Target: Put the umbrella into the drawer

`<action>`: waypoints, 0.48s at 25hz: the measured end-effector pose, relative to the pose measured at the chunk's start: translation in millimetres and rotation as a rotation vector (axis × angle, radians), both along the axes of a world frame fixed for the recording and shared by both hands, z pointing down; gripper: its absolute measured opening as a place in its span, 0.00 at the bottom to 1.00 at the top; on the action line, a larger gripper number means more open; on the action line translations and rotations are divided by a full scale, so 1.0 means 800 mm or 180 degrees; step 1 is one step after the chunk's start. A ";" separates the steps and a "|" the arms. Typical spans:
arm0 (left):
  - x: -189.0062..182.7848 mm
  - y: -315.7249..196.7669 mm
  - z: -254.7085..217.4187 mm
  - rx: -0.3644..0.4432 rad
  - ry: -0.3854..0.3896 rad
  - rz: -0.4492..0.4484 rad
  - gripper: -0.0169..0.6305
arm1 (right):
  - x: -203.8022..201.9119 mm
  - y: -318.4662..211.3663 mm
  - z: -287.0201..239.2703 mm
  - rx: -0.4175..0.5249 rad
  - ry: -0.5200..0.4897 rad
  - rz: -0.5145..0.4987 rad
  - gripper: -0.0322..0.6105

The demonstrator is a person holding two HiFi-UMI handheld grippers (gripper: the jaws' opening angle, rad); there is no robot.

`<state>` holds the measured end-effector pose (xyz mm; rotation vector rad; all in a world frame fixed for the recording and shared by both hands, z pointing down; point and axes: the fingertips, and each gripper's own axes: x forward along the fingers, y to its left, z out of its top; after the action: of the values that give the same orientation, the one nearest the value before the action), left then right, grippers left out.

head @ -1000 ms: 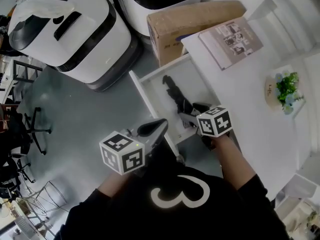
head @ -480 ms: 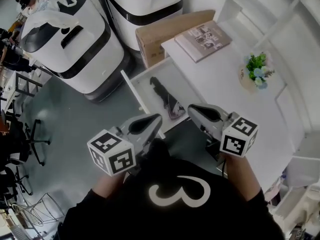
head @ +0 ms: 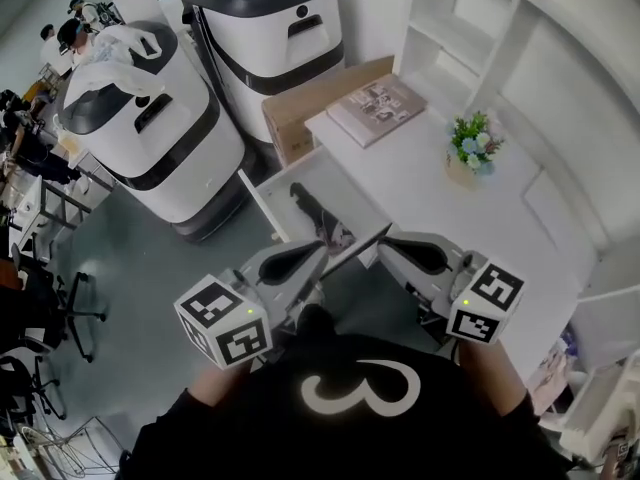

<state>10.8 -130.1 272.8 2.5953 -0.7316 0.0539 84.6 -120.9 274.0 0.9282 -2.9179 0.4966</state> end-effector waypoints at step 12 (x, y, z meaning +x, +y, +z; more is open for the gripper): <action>0.028 0.051 -0.020 0.0114 -0.0001 0.0079 0.04 | 0.022 0.059 -0.015 0.0099 -0.0034 -0.0010 0.05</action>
<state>33.1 -89.2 256.5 2.6388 -0.7065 0.0491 102.0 -73.8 262.0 0.9273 -2.9445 0.4588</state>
